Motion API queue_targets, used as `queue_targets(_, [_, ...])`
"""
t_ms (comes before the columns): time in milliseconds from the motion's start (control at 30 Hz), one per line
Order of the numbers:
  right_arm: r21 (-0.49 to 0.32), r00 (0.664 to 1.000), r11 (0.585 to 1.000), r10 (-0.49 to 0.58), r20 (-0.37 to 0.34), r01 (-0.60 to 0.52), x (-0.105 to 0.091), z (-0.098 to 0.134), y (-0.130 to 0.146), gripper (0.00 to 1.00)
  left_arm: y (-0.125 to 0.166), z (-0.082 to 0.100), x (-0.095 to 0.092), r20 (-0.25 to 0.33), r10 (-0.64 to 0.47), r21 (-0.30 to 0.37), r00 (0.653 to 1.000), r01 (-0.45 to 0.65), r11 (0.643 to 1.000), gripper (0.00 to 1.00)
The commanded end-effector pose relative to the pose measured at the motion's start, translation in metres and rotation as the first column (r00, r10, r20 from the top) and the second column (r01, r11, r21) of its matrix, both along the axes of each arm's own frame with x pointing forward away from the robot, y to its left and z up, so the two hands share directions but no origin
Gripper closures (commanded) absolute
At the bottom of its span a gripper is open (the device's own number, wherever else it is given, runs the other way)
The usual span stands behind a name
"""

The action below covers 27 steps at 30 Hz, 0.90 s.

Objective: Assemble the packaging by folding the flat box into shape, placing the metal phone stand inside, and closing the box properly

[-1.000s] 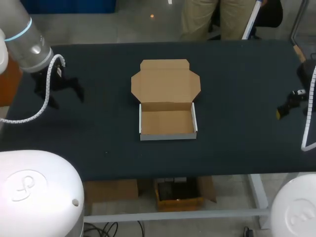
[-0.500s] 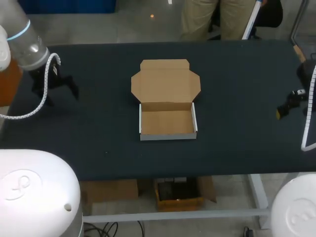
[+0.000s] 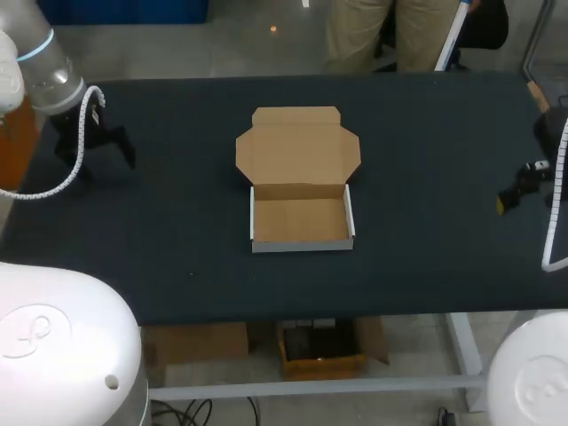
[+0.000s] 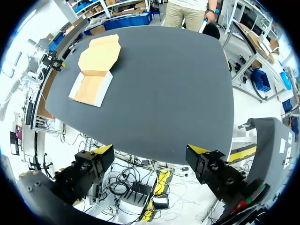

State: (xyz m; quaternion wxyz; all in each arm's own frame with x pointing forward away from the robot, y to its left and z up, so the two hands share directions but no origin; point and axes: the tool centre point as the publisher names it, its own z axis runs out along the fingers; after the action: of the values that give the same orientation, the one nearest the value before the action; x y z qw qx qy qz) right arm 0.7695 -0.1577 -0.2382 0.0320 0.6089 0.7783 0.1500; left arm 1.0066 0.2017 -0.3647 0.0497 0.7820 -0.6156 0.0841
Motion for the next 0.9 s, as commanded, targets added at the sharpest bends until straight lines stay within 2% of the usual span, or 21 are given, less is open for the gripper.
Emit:
queue_targets(33, [-0.002,1.0,1.0,-0.001,-0.002,0.001,-0.001,0.001,0.0,0.0,0.006,-0.003,0.01,-0.086,-0.015,-0.015,0.996,0.013,1.0,0.0])
queue_targets(400, [-0.002,1.0,1.0,-0.001,-0.002,0.001,-0.001,0.001,0.0,0.0,0.042,-0.007,0.032,-0.107,0.003,0.044,0.994,0.001,0.999,0.0])
queue_targets(900, [-0.002,1.0,1.0,-0.001,-0.002,0.001,-0.001,0.001,0.0,0.0,0.042,-0.007,0.032,-0.107,0.003,0.044,0.994,0.001,0.999,0.0])
